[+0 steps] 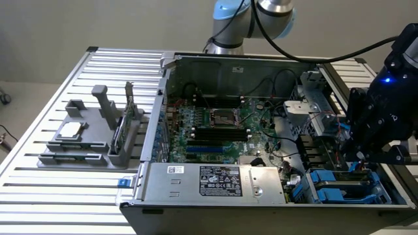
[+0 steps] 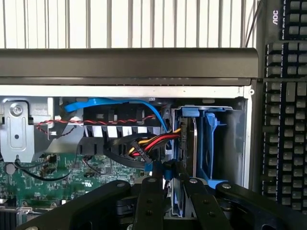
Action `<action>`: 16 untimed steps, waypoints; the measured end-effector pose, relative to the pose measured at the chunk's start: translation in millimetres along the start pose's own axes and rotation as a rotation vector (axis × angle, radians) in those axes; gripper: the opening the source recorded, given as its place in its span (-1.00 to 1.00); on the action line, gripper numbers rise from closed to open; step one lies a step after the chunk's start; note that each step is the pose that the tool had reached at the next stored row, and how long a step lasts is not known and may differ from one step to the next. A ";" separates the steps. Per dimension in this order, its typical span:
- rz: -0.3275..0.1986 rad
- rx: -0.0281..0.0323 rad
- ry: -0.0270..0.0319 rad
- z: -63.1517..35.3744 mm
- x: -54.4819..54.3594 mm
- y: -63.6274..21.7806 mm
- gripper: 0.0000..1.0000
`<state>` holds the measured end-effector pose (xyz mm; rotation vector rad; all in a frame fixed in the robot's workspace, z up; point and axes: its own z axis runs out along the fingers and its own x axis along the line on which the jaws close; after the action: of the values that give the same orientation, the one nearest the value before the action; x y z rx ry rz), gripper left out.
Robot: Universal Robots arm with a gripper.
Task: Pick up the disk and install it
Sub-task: 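Insert the second disk wire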
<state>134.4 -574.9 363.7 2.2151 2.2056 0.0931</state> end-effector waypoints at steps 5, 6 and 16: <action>-0.001 0.0000 -0.0087 0.5 1.7 0.3 -0.66; -0.002 0.0000 -0.0093 0.6 1.8 0.3 -0.66; -0.004 0.0001 -0.0096 5.5 1.7 0.1 -0.66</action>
<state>134.8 -573.0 358.2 2.2064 2.2051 0.0821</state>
